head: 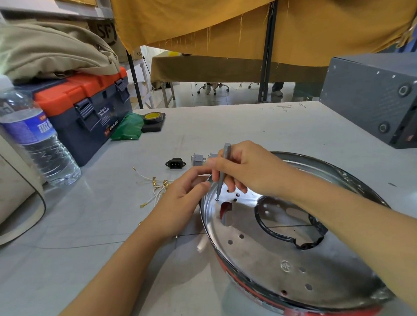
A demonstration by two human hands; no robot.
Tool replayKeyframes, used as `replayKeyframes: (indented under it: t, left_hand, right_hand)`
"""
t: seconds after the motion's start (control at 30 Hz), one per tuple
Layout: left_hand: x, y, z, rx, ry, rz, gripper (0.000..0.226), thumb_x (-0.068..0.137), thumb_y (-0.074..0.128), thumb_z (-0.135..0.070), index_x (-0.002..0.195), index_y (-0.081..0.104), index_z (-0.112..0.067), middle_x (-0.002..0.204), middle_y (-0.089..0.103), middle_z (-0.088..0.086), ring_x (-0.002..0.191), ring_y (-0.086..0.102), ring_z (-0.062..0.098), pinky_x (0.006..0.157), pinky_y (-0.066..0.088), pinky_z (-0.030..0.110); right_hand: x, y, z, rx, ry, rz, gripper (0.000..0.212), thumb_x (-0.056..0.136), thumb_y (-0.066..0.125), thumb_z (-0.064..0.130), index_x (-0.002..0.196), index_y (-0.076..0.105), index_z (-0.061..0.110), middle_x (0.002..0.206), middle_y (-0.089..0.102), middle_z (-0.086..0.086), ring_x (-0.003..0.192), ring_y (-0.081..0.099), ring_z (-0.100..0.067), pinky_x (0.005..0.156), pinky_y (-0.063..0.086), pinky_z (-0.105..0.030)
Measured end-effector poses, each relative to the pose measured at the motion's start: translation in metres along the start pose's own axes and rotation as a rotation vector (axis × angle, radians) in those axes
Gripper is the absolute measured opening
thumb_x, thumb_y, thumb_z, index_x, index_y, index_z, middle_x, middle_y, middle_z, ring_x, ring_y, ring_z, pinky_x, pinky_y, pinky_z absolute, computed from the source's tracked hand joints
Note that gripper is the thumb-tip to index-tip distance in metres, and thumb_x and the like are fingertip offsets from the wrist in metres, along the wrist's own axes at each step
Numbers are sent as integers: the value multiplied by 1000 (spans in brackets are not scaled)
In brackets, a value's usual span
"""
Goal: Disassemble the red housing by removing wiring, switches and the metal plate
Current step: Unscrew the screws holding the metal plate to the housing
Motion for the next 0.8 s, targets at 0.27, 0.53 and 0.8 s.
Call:
replayKeyframes:
  t: [0.27,0.53,0.8]
  left_hand:
    - [1,-1,2,-5,6,-5,32,97,41,-4,119,58,-20,106,70,3,107,61,20,99,45,36]
    - [0,0,0,-15,22,6,31,96,41,-3,116,58,-21,99,71,-15,98,64,2,86,47,13]
    - [-1,-1,-1,22,8,-1,30,96,43,-9,119,58,-21,101,70,-15,96,64,1,82,48,13]
  right_hand:
    - [4,8,5,-190,-23,-1,38,100,43,21,80,66,-2,47,59,2,44,50,-5,53,42,-13]
    - [2,2,3,-163,2,69,27,97,46,19,88,61,0,51,57,5,45,45,-4,52,40,-19]
    - [-6,-17,0,47,15,261,20,99,48,15,84,60,13,64,63,0,56,55,-6,58,48,-15]
Point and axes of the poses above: each hand's wrist, its own x-axis towards the middle knuckle, its own y-axis out of the palm, z = x × y, the point moved 3 cm from there along x, towards the middle knuckle
